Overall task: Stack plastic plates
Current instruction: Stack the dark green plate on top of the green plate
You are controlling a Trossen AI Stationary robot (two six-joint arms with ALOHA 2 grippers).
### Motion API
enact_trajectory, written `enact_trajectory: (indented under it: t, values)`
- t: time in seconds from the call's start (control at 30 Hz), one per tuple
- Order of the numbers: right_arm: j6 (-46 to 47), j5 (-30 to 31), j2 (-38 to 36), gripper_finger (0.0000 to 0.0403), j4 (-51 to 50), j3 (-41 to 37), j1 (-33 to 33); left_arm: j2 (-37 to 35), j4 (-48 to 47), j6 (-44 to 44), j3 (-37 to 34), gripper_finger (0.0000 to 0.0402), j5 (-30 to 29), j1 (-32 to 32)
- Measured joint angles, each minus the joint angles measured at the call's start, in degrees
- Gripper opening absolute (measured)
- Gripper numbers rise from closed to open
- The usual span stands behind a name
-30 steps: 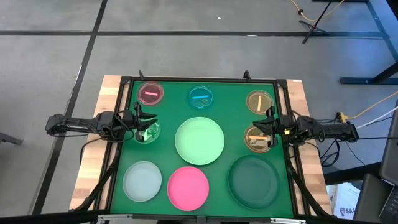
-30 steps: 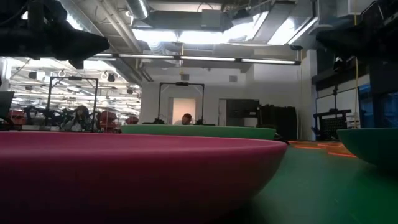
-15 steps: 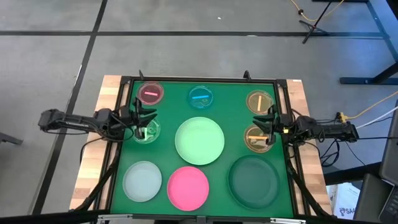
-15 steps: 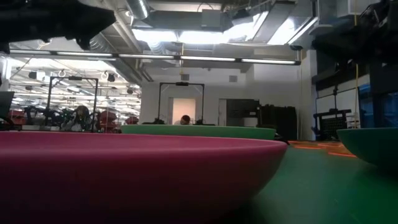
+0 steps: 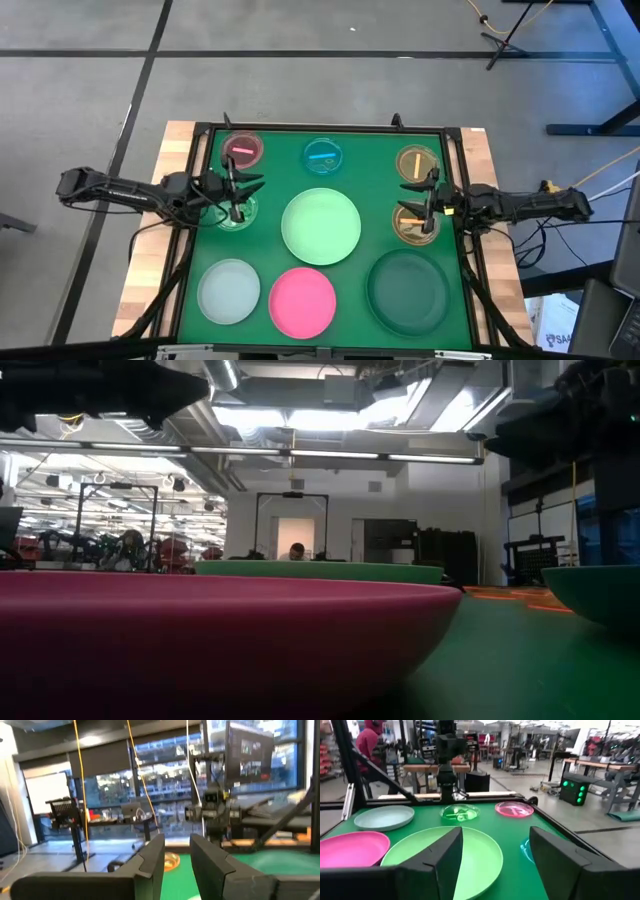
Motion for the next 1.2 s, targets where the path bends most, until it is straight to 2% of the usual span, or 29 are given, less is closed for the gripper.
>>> enact_trajectory:
  t: [0.1, 0.23, 0.33, 0.47, 0.6, 0.77, 1.0, 1.2]
  values:
    - [1.35, -0.50, 6.48, 0.0225, -1.52, 3.88, 0.02, 2.03, 0.00, -2.60, 0.00, 0.0085, 0.03, 0.00]
    - [6.06, -5.26, 16.16, 0.0225, -7.37, 10.73, 0.02, 3.21, -0.14, -4.95, 0.00, 0.0085, 1.82, 0.00]
    - [6.60, -8.81, 22.53, 0.0225, -9.82, 15.79, 0.02, 3.72, -0.53, -6.33, 0.00, 0.0085, 2.77, -0.26]
    - [6.47, -9.88, 29.06, 0.0225, -14.63, 22.38, 0.82, 3.94, -0.65, -7.89, 0.00, 0.0085, 3.06, -1.05]
    - [8.89, -10.98, 33.55, 0.0225, -22.48, 28.03, 3.32, 3.91, -0.65, -7.91, 0.00, 0.0085, 3.06, -1.85]
    - [11.21, -11.13, 38.58, 0.0225, -29.84, 31.32, 7.68, 3.91, -0.92, -8.71, 0.00, 0.0085, 3.06, -2.16]
    - [12.93, -9.90, 41.79, 0.0225, -31.00, 31.53, 13.07, 3.93, -1.62, -9.68, 0.00, 0.0085, 3.35, -2.16]
    - [14.01, -9.09, 44.09, 0.0225, -34.82, 31.53, 16.02, 5.04, -1.72, -10.94, 0.00, 0.0085, 7.67, -2.16]
